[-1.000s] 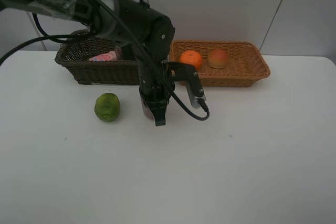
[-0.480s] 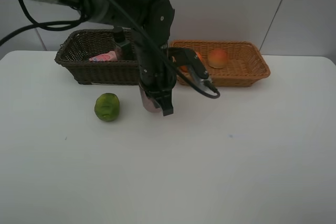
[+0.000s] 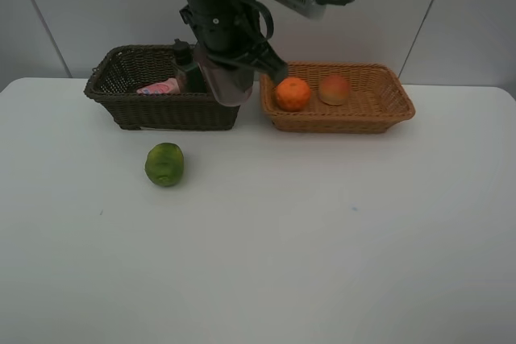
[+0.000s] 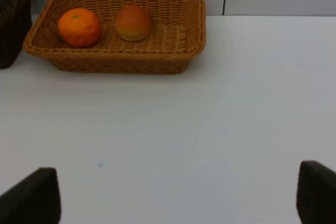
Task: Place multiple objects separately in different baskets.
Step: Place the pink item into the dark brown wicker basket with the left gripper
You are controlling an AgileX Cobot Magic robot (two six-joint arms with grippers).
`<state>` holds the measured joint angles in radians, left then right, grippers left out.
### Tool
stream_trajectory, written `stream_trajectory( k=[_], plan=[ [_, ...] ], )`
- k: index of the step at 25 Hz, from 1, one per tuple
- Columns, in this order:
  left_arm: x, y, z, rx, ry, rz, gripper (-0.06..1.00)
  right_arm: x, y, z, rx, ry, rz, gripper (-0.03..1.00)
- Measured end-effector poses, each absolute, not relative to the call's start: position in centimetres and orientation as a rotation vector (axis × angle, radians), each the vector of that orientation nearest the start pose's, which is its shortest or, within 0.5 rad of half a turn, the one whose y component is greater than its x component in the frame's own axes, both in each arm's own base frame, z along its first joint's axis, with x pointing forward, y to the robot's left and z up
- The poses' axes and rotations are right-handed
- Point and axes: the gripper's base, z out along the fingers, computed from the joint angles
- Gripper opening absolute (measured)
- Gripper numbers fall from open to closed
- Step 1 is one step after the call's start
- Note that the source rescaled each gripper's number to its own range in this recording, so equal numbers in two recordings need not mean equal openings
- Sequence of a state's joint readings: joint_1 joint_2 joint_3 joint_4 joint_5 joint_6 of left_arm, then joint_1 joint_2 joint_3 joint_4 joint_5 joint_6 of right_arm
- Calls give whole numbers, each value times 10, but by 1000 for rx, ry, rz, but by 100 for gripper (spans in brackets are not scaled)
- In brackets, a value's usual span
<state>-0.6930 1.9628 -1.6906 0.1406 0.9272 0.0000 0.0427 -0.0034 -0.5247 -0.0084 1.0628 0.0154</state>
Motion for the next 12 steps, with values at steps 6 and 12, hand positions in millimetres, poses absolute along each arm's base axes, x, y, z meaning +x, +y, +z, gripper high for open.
stream_trajectory(
  k=[6, 12],
  plan=[
    [365, -251, 275, 756, 2438, -32, 0, -8, -1, 284, -27, 2018, 27, 100],
    [388, -241, 276, 658, 2338, -65, 0, -8, -1, 284, -27, 2018, 27, 100]
  ],
)
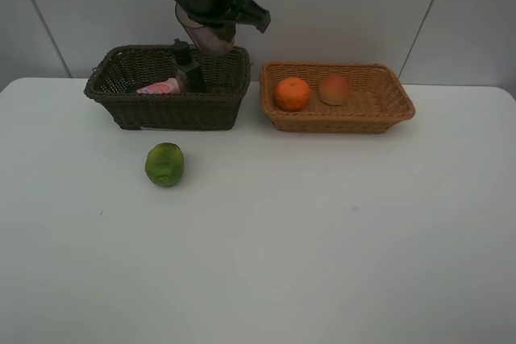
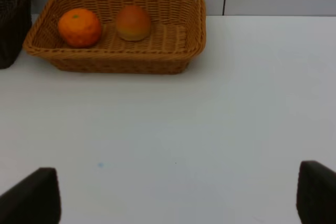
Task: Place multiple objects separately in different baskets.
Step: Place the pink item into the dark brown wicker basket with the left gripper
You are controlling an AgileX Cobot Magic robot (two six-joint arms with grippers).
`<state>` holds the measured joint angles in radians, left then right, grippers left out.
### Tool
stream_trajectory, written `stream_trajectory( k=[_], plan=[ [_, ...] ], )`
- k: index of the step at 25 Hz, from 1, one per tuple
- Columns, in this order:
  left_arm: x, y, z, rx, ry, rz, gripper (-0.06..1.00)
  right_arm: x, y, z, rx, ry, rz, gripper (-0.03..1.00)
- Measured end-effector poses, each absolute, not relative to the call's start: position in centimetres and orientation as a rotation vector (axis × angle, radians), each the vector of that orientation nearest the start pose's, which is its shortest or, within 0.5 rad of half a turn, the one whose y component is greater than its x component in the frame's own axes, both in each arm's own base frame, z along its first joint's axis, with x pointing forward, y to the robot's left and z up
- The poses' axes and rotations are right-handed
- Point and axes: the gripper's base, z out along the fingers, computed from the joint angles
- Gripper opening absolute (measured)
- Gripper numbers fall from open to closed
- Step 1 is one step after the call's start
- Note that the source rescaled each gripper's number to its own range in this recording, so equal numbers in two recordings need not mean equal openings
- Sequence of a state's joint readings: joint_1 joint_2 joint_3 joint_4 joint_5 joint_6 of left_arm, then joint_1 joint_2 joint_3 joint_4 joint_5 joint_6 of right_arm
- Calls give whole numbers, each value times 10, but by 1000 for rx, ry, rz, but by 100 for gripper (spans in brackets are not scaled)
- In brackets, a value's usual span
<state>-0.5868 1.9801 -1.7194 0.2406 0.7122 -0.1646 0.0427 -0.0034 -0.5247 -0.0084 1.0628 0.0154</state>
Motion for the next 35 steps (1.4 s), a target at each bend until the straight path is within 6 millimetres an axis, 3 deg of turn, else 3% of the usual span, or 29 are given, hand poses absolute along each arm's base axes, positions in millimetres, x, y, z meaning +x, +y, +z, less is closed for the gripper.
stream_trajectory(
  k=[14, 22, 28, 31, 33, 35],
  plan=[
    [414, -241, 211, 689, 2411, -26, 0, -8, -1, 284, -27, 2018, 27, 100],
    [419, -241, 191, 744, 2431, -2, 0, -8, -1, 284, -27, 2018, 27, 100],
    [420, -238, 190, 746, 2435, 4, 0, -8, -1, 284, -27, 2018, 27, 100],
    [421, -236, 190, 740, 2436, 5, 5, -8, -1, 284, -27, 2018, 27, 100],
    [423, -232, 190, 731, 2440, 9, 13, -8, -1, 284, -27, 2018, 27, 100],
    [424, -231, 190, 728, 2440, 10, 28, -8, -1, 284, -27, 2018, 27, 100]
  ],
)
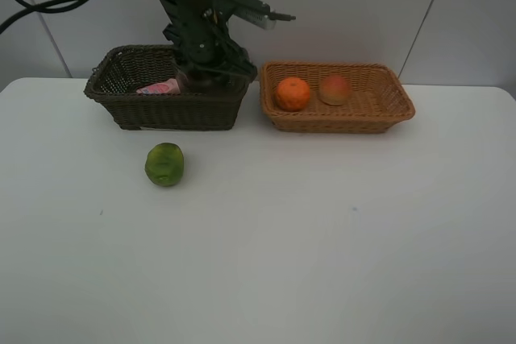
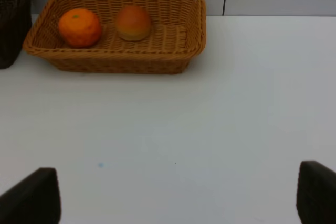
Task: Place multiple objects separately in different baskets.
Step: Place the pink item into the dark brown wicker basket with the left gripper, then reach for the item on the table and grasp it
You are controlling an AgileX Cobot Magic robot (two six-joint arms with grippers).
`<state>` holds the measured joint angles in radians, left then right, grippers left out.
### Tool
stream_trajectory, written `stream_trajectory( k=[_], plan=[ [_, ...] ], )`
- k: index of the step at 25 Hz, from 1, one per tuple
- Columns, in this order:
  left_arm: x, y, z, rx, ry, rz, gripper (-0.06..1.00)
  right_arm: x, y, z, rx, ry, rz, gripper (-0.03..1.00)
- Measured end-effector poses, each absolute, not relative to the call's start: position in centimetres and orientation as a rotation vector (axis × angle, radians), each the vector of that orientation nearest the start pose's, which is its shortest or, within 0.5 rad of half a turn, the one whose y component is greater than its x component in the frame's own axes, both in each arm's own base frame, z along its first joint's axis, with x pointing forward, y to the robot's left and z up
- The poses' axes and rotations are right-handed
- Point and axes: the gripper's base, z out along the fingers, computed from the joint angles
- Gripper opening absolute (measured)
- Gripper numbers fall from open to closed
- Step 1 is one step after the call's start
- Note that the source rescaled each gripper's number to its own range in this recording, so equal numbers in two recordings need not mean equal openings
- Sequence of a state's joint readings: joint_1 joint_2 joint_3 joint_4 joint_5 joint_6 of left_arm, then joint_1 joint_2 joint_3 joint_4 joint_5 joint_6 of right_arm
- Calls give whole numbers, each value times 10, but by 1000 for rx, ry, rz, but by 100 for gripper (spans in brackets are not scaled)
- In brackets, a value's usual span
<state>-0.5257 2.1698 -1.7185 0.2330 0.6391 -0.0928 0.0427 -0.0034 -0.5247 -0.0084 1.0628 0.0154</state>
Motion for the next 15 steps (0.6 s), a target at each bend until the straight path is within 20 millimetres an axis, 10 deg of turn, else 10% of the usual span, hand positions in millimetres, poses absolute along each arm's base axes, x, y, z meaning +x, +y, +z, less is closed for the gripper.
stream_trajectory(
  k=[7, 15],
  plan=[
    [423, -231, 191, 726, 2448, 8, 88, -8, -1, 284, -27, 2018, 27, 100],
    [411, -225, 225, 655, 2478, -18, 93, -8, -1, 284, -27, 2018, 27, 100]
  ],
)
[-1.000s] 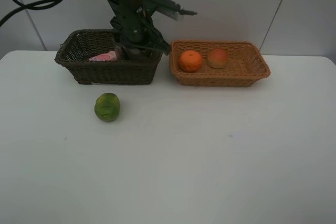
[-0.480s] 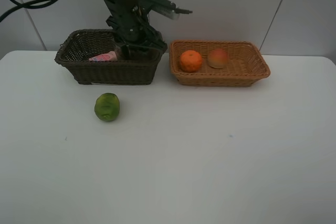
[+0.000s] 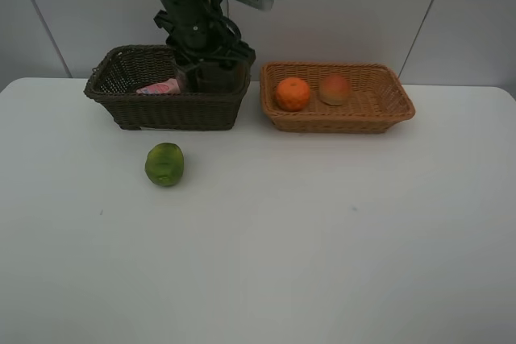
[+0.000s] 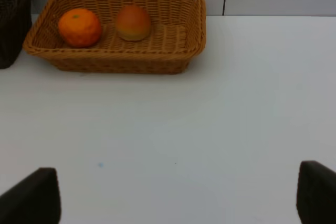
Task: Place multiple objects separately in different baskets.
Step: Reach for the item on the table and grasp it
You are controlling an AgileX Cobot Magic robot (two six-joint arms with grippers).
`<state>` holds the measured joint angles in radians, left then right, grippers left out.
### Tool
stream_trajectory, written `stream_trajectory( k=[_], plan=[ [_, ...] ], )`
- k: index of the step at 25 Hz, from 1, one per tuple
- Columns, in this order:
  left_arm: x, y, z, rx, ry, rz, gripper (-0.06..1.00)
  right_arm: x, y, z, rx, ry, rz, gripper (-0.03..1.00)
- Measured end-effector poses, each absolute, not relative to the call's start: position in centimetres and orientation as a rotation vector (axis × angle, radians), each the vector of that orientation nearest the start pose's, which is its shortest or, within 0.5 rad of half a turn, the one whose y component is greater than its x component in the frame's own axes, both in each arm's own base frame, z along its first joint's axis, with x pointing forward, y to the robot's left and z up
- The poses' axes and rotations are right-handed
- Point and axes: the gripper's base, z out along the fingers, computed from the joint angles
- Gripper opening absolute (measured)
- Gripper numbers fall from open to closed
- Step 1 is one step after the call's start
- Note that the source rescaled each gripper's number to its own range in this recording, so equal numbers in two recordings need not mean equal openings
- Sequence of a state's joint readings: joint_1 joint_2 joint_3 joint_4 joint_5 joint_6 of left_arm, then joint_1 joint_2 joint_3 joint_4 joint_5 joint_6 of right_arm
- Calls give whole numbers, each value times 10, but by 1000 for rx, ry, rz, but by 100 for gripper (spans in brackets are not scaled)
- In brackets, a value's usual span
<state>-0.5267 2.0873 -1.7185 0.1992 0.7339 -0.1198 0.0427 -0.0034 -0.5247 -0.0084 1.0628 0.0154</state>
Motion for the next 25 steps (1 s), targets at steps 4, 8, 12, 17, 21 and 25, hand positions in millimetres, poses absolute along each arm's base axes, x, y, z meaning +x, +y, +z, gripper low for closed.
stream_trajectory(
  k=[4, 8, 12, 17, 21, 25],
  plan=[
    [400, -217, 238, 479, 2568, -40, 93, -8, -1, 284, -27, 2018, 27, 100],
    [379, -205, 240, 363, 2621, -51, 93, -8, -1, 284, -27, 2018, 27, 100],
    [349, -188, 235, 331, 2636, -66, 93, -8, -1, 284, -27, 2018, 27, 100],
    [314, -168, 222, 275, 2697, -59, 98, -8, -1, 284, -27, 2018, 27, 100],
    [300, -160, 208, 193, 2757, -41, 100, -8, -1, 284, -27, 2018, 27, 100],
    [294, -157, 200, 97, 2790, -40, 100, -8, -1, 284, -27, 2018, 27, 100]
  ],
)
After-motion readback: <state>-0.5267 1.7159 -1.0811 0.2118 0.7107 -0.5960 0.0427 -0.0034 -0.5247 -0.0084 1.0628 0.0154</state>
